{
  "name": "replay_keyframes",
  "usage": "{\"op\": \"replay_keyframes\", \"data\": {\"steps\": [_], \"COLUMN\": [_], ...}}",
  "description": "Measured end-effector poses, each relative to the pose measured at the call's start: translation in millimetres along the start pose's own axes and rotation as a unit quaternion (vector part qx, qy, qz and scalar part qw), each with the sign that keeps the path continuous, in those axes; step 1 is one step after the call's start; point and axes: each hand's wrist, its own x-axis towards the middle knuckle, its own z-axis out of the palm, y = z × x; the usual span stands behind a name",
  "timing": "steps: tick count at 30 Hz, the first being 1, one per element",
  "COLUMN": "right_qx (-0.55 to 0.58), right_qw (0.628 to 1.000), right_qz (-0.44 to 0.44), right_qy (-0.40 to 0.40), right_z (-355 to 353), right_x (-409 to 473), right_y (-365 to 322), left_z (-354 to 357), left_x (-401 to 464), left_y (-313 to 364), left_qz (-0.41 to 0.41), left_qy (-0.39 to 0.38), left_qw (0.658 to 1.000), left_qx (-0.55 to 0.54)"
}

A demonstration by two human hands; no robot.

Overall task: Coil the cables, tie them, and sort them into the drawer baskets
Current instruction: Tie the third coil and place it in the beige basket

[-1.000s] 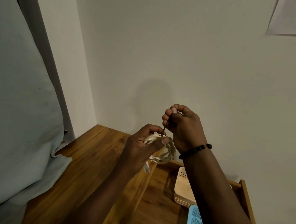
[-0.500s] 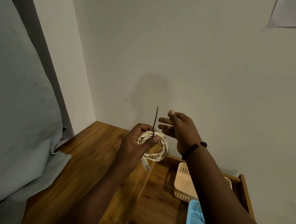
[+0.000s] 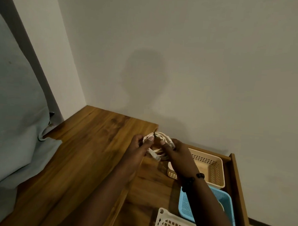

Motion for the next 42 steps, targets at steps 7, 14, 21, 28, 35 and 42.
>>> {"op": "replay_keyframes", "data": {"steps": [7,14,21,28,35,42], "right_qx": [0.057,0.063,0.083,0.089,-0.036,-0.269], "right_qw": [0.983,0.979,0.948,0.928,0.928,0.907], "right_qz": [0.119,0.167,0.206,0.203,0.265,0.279], "right_qy": [0.130,0.101,0.229,0.300,0.259,0.166], "right_z": [-19.5,-49.7,-77.9,-123.7,-160.1,-170.3], "right_x": [-4.2,-12.6,1.2,54.4,101.9,118.3], "right_y": [57.2,104.9,139.3,171.5,235.9,271.8], "left_z": [22.3,54.1,101.9,163.1,211.3,235.4], "left_x": [-3.8,5.0,34.9,94.4,161.0,182.7], "left_y": [-39.4,-72.8,-108.6,-130.1,-183.4,-223.3], "left_qz": [-0.133,-0.114,-0.150,-0.161,-0.199,-0.189], "left_qy": [-0.125,-0.081,-0.028,-0.047,-0.063,-0.045], "left_qw": [0.979,0.990,0.988,0.985,0.976,0.958], "left_qx": [-0.094,0.026,0.000,-0.026,0.068,0.210]}}
